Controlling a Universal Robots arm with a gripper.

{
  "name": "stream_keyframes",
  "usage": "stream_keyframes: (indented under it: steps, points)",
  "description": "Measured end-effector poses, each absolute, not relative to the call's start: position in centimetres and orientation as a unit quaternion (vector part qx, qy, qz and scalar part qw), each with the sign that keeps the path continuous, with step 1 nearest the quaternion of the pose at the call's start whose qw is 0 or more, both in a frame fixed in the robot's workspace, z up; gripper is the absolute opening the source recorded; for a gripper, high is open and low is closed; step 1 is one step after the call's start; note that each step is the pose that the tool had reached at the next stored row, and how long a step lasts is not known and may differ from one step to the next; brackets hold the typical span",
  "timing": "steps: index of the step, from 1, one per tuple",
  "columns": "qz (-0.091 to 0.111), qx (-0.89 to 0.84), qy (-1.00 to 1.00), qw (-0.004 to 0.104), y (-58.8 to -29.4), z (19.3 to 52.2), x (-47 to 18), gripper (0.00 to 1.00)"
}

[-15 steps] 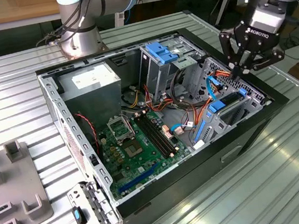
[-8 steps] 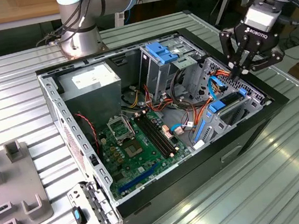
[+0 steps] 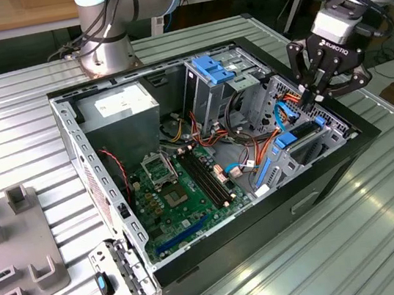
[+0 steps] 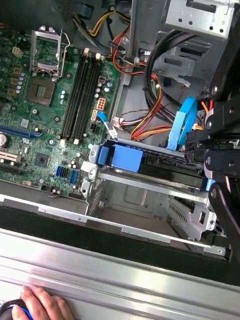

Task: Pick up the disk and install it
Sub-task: 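Insert the first disk wire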

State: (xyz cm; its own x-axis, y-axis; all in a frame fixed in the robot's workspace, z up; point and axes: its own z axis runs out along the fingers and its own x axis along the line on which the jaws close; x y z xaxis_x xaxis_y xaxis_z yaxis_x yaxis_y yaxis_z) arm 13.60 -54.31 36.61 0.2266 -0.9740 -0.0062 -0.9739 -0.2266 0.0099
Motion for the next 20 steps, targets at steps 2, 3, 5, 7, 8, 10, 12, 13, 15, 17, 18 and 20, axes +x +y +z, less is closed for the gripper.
stream_keyframes:
  steps: [2,3,5,7,8,10,12,13,15,17,18,20]
  points:
    - [-0.005,0.777,-0.629,0.002,-54.3,36.6,13.6,0.18]
    - [-0.005,0.775,-0.632,0.002,-54.3,36.6,13.6,0.18]
    - [-0.005,0.774,-0.633,0.001,-54.6,36.4,13.3,0.18]
    - [-0.004,0.773,-0.634,0.001,-54.8,36.2,12.9,0.18]
    - [-0.004,0.773,-0.634,0.001,-55.0,36.1,12.8,0.18]
    - [-0.004,0.772,-0.636,0.001,-55.3,36.0,12.7,0.18]
    - [-0.003,0.772,-0.636,0.0,-55.8,35.8,12.6,0.18]
    - [-0.003,0.771,-0.636,0.0,-55.9,35.8,12.6,0.18]
    - [-0.002,0.771,-0.637,-0.001,-56.0,35.7,12.5,0.18]
    - [0.001,0.771,-0.637,-0.003,-56.0,35.6,12.4,0.18]
    - [0.001,0.771,-0.637,-0.004,-56.0,35.6,12.4,0.18]
    - [0.001,0.771,-0.637,-0.004,-56.0,35.5,12.4,0.18]
